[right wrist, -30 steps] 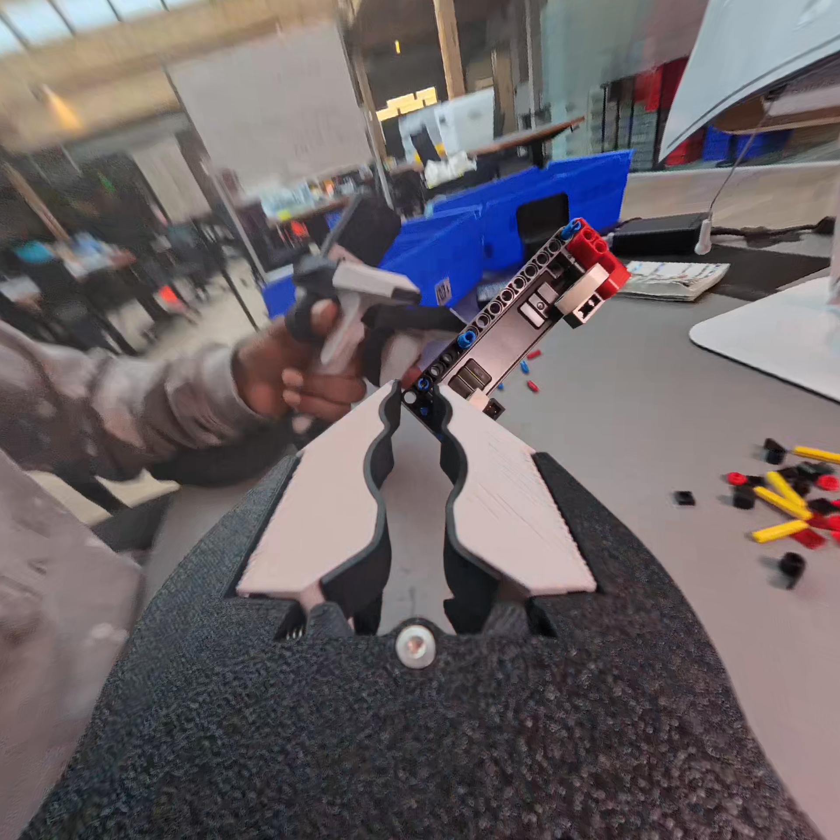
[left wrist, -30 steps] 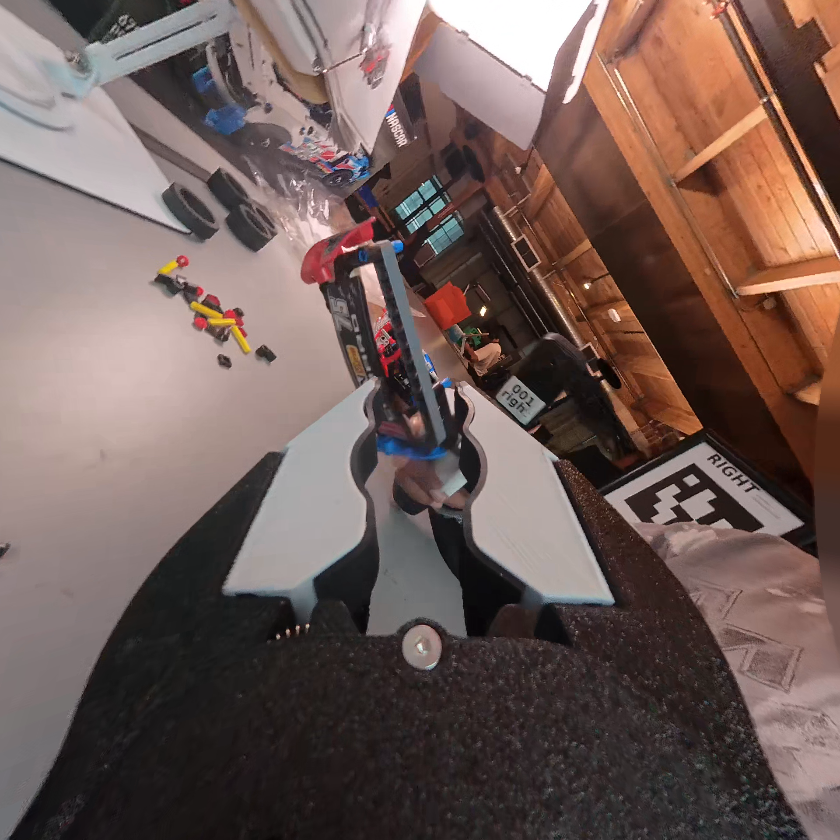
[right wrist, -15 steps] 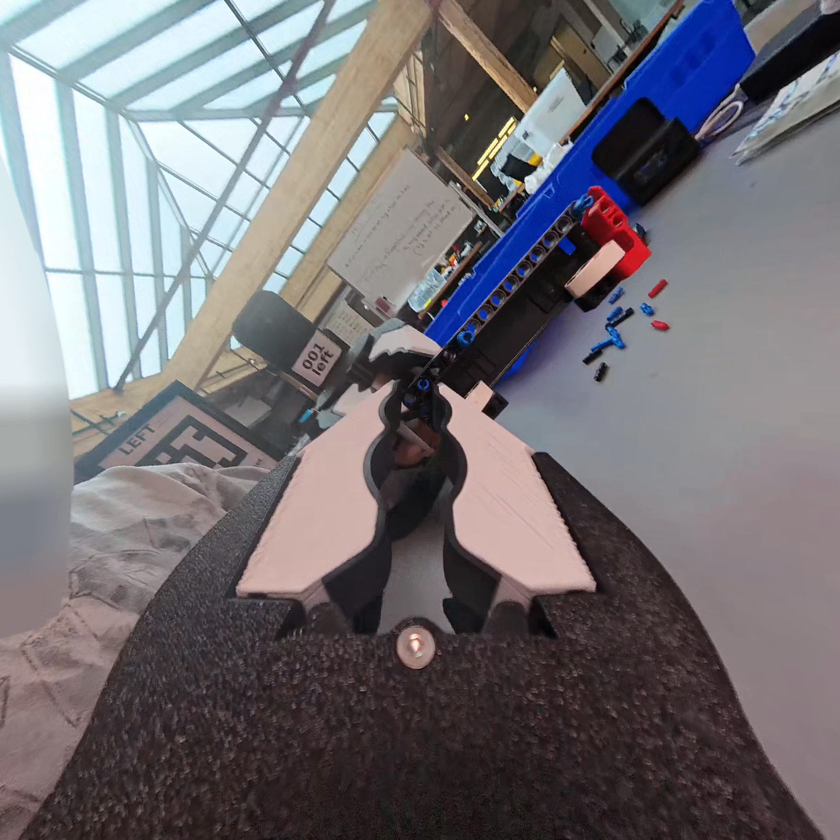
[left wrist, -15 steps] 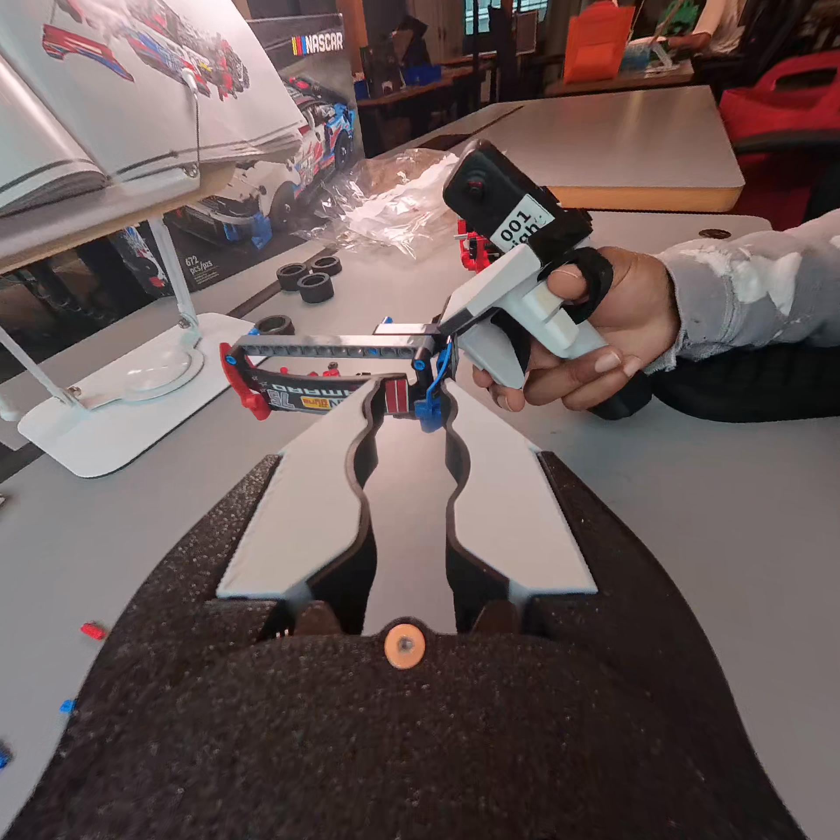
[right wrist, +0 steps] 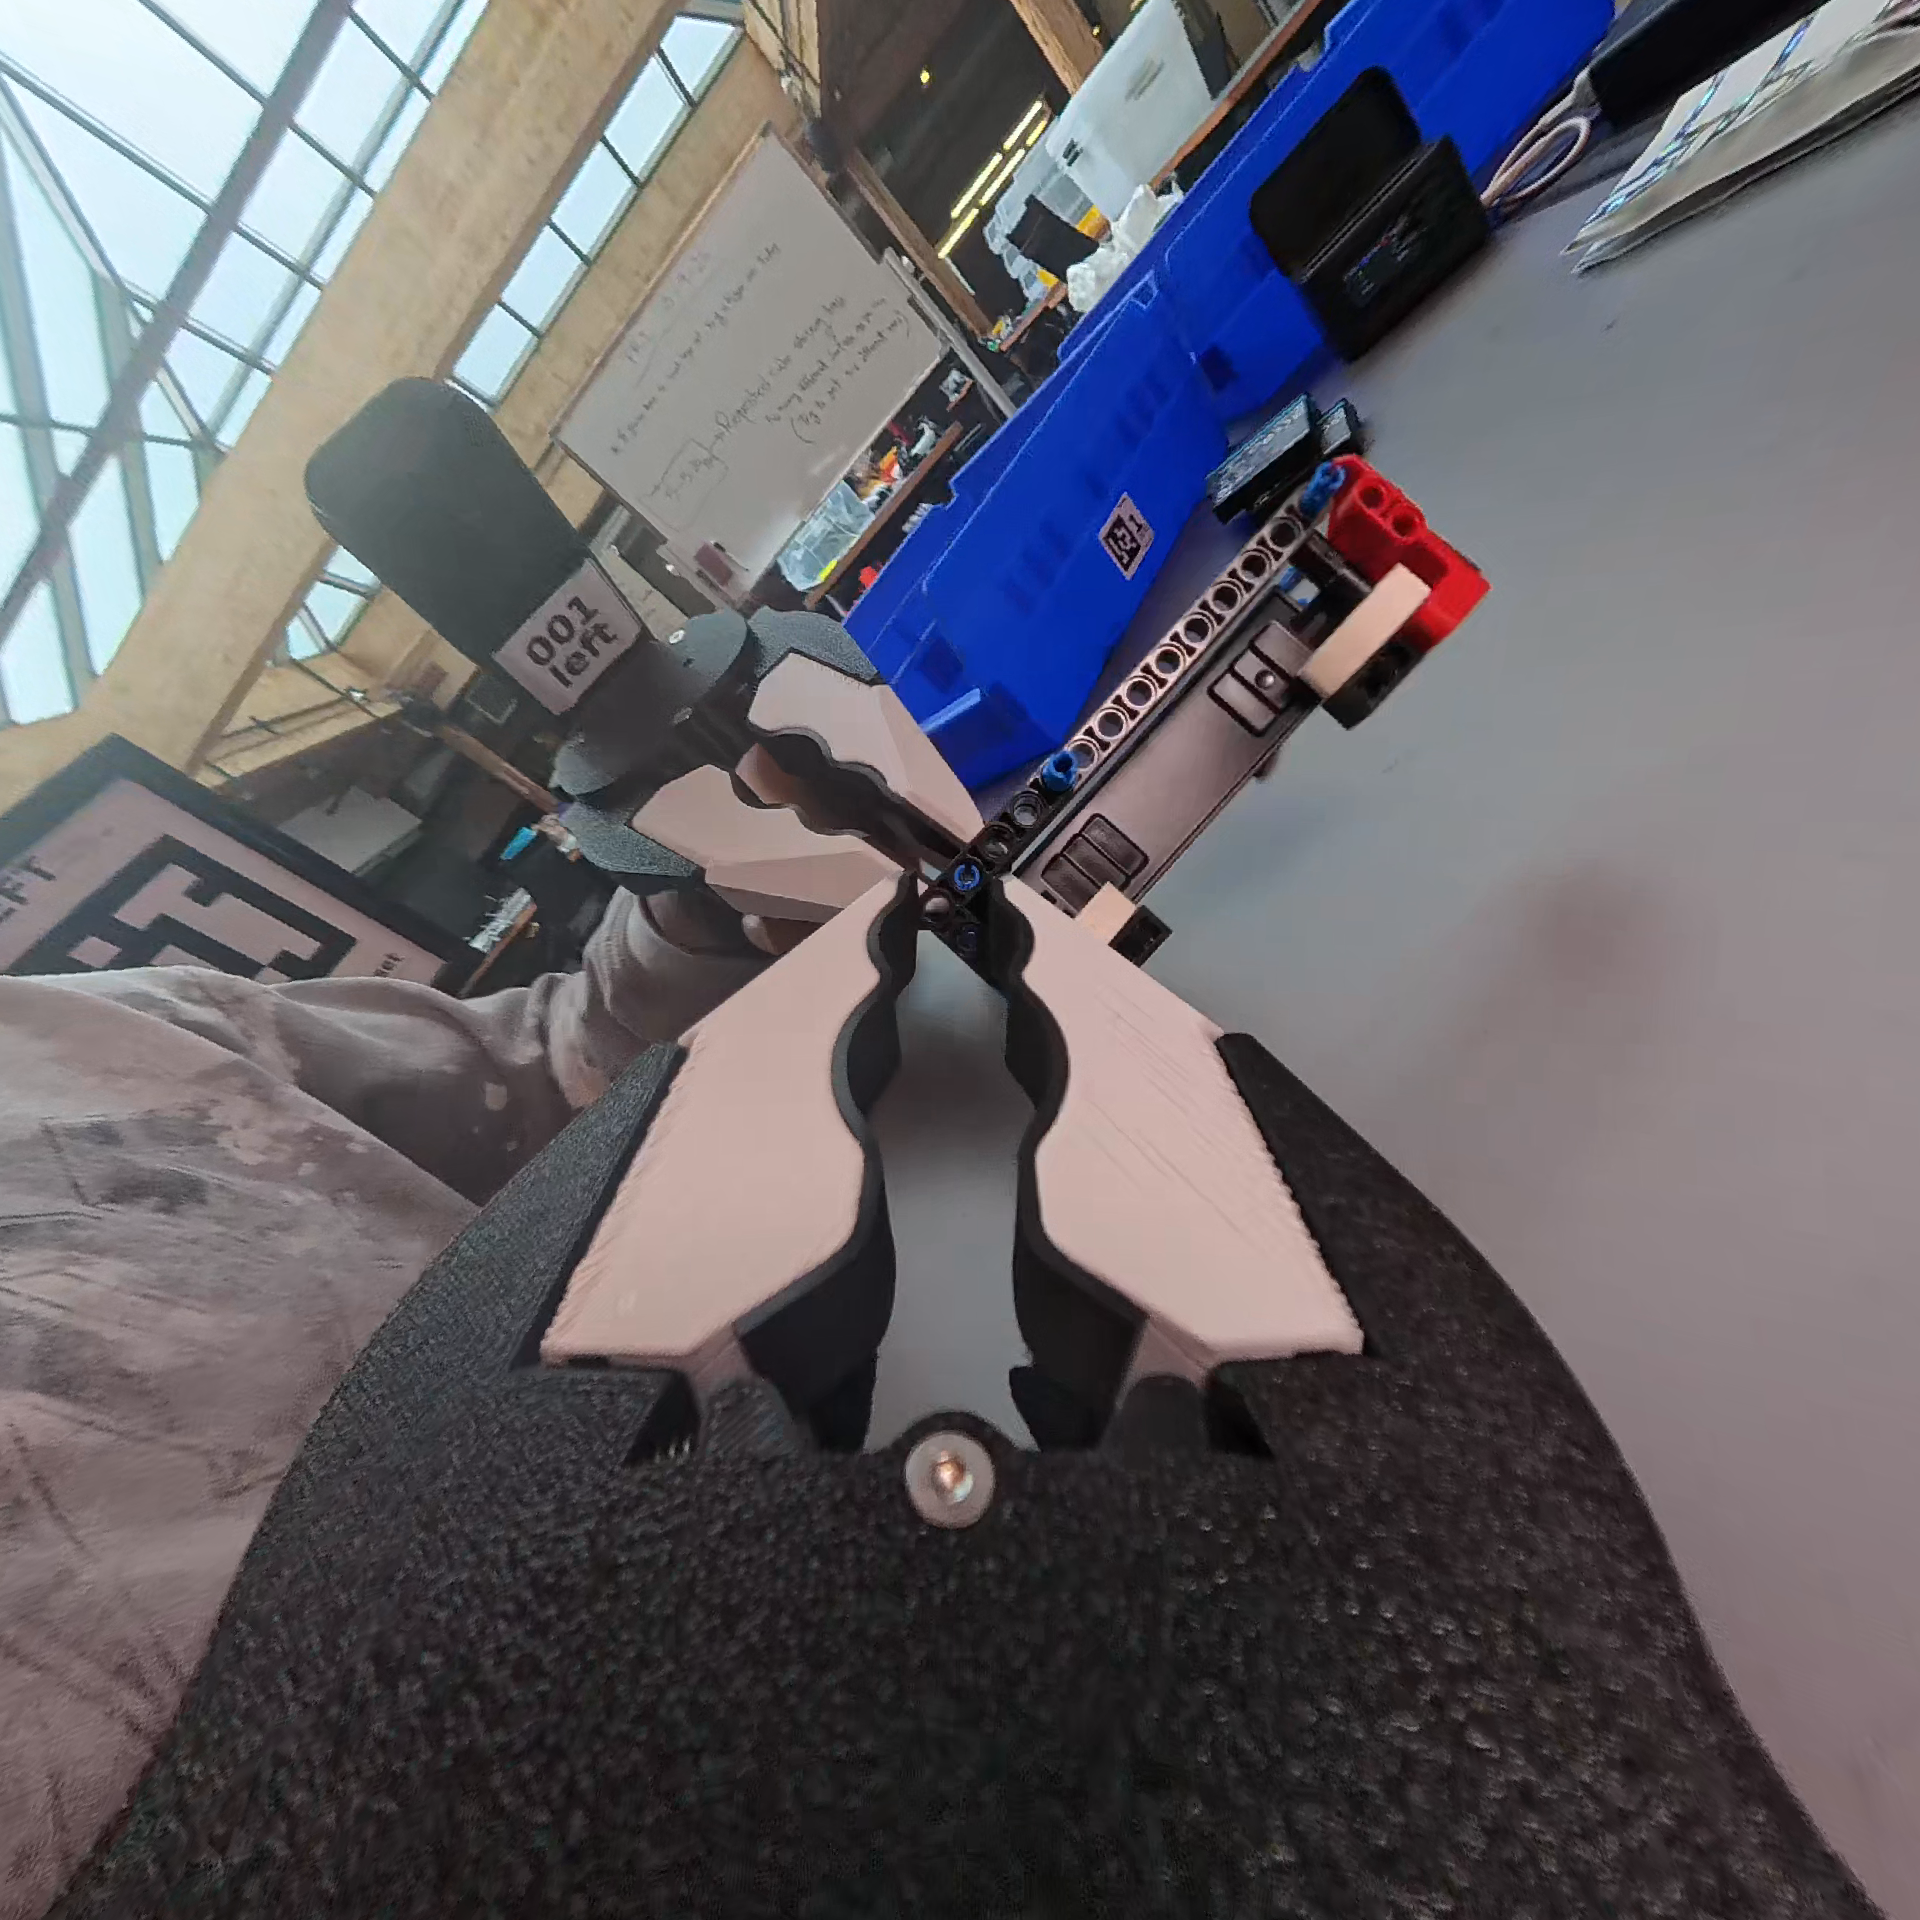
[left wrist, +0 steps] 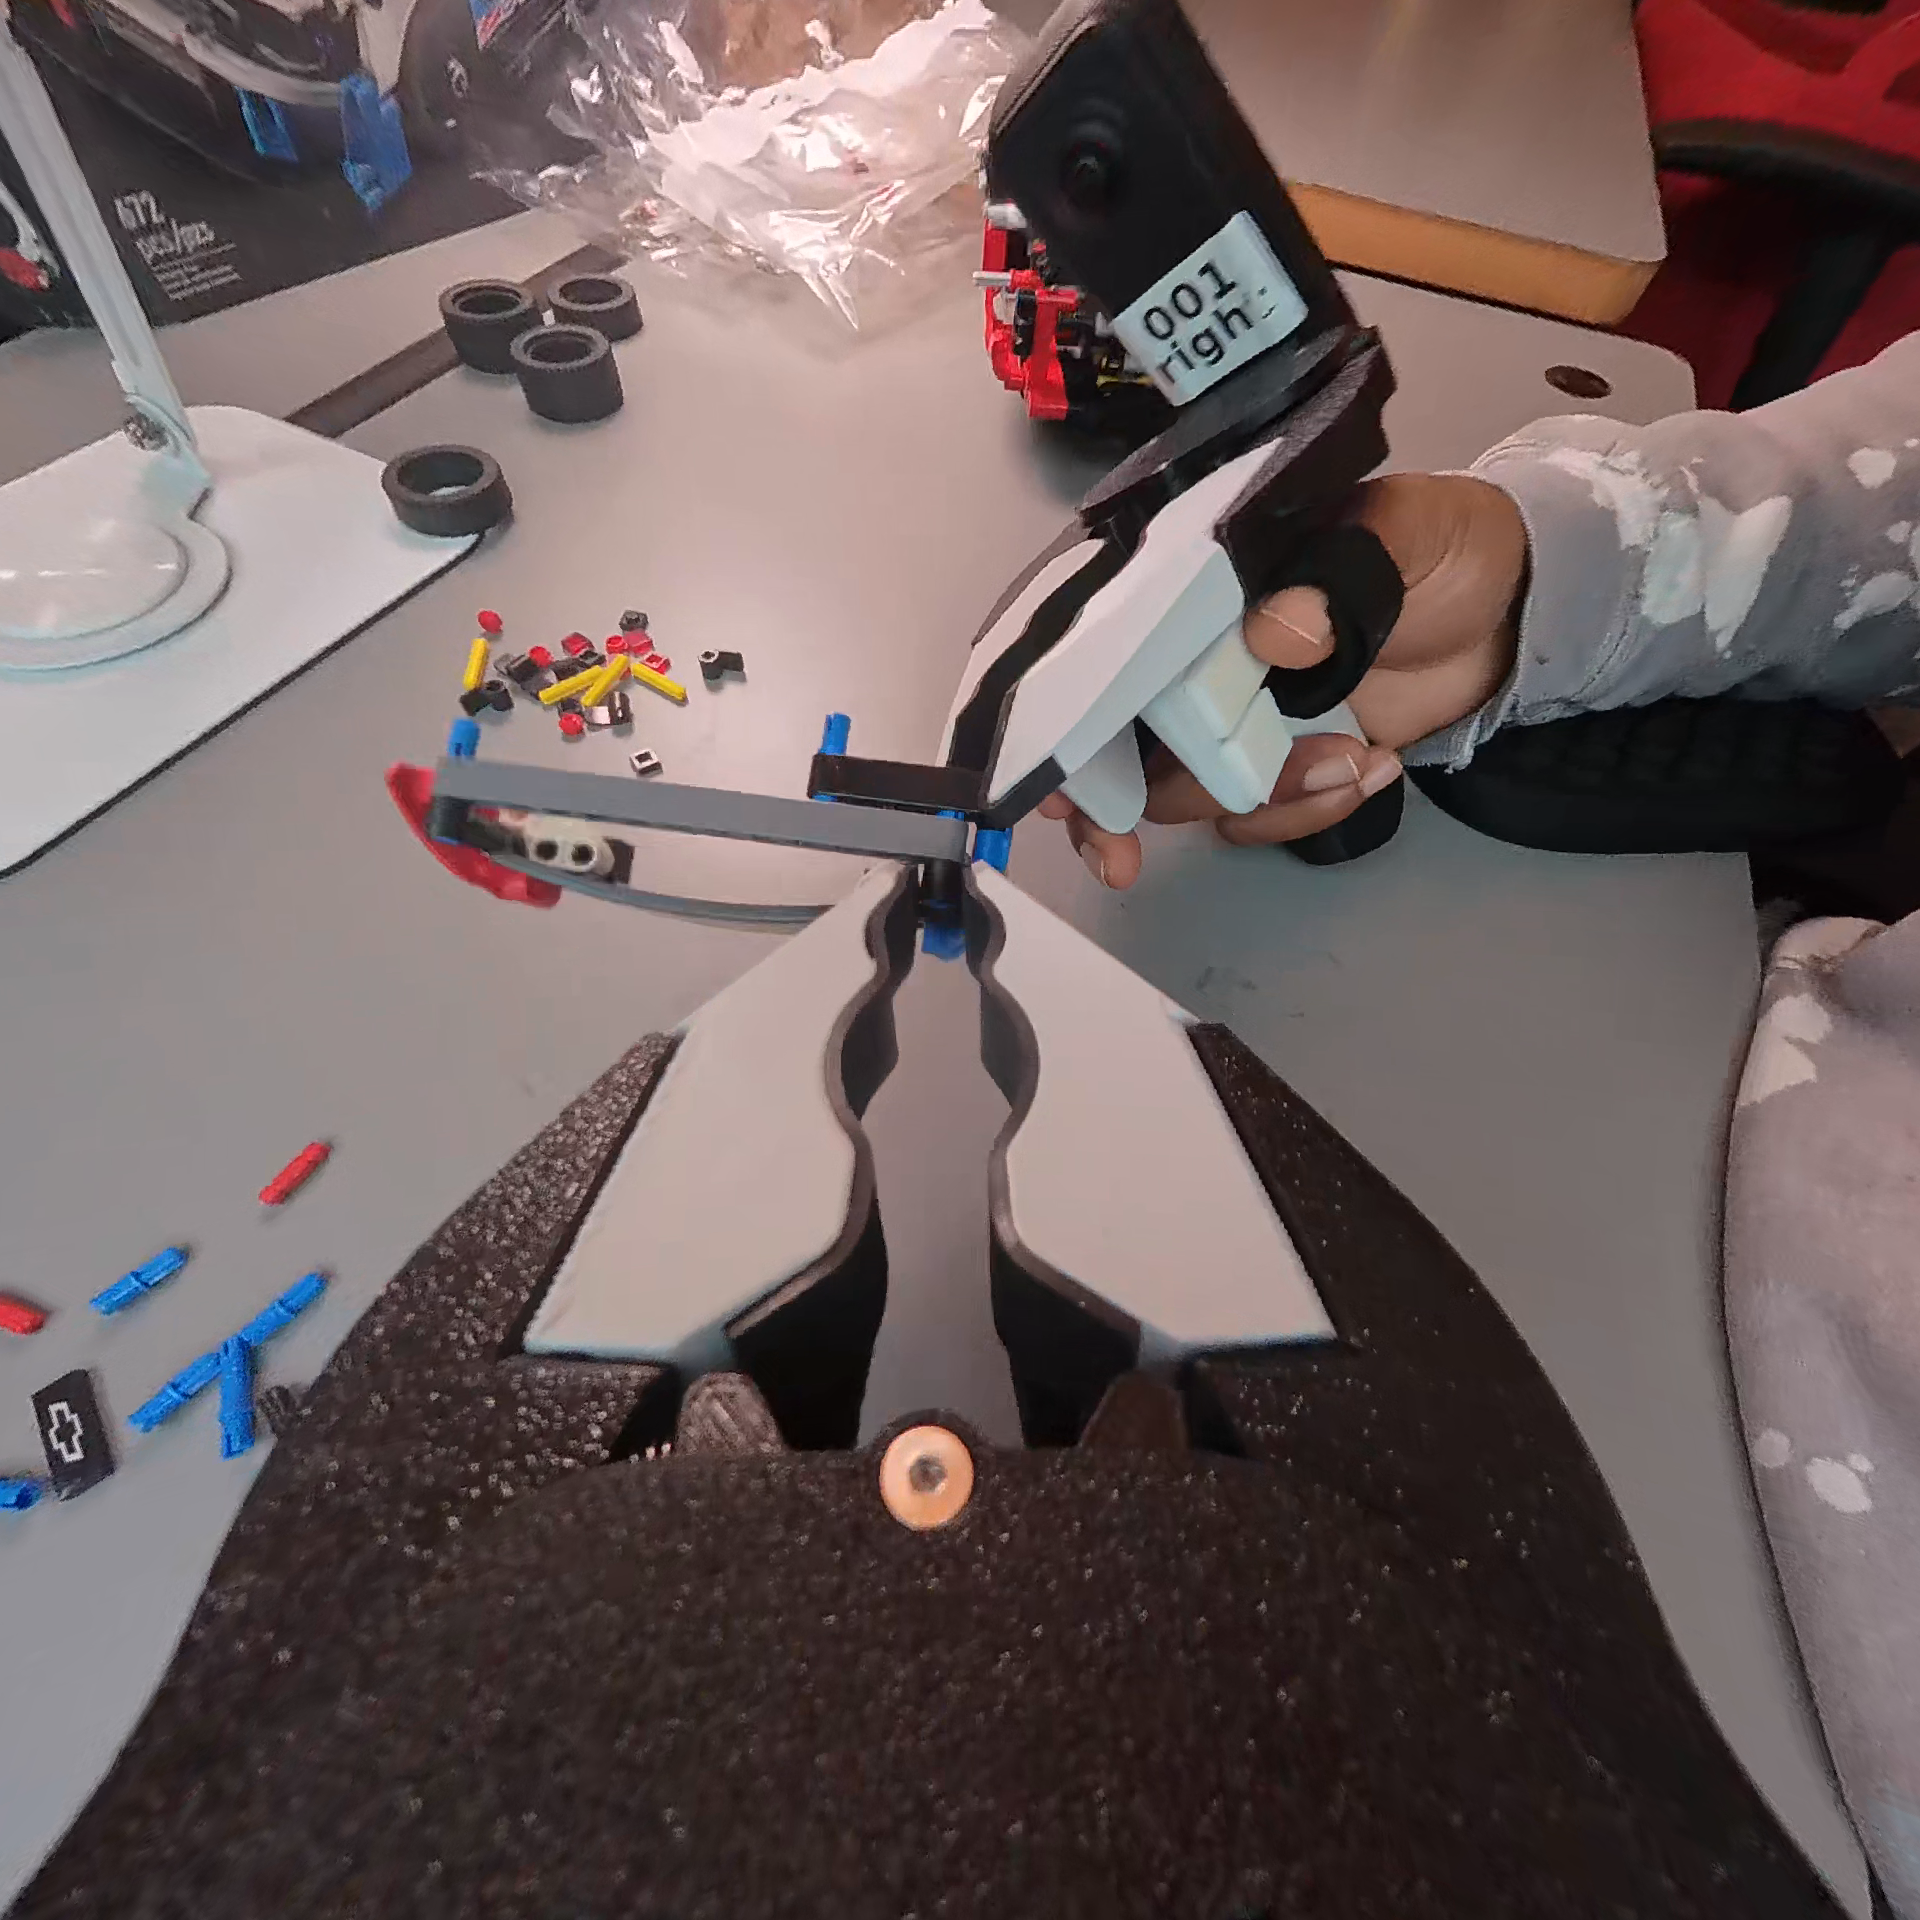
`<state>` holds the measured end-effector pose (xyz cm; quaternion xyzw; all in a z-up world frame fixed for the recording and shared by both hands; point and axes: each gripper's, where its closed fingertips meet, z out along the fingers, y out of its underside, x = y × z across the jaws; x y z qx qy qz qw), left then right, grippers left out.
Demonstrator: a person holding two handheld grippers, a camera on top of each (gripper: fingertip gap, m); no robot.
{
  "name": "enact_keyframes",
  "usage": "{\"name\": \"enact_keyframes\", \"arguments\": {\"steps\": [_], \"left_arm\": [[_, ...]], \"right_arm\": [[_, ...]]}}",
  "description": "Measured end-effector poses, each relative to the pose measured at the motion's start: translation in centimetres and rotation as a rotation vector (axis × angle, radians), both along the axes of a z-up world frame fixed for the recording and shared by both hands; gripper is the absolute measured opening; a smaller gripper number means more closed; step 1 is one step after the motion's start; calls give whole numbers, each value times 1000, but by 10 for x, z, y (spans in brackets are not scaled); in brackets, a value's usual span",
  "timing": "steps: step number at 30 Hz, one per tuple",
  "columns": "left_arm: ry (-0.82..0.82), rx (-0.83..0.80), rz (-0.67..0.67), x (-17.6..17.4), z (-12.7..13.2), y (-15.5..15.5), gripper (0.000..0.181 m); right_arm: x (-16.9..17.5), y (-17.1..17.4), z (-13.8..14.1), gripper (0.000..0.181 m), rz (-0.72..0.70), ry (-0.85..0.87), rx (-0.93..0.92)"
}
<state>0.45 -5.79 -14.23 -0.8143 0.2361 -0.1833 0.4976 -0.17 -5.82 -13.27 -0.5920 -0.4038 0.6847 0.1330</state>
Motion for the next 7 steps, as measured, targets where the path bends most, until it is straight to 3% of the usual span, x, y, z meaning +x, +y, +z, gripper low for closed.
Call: {"name": "enact_keyframes", "arguments": {"steps": [7], "left_arm": [[72, -54, -47, 2, -15, -4, 6]], "right_arm": [[1, -5, -13, 13, 28, -57, 167]]}}
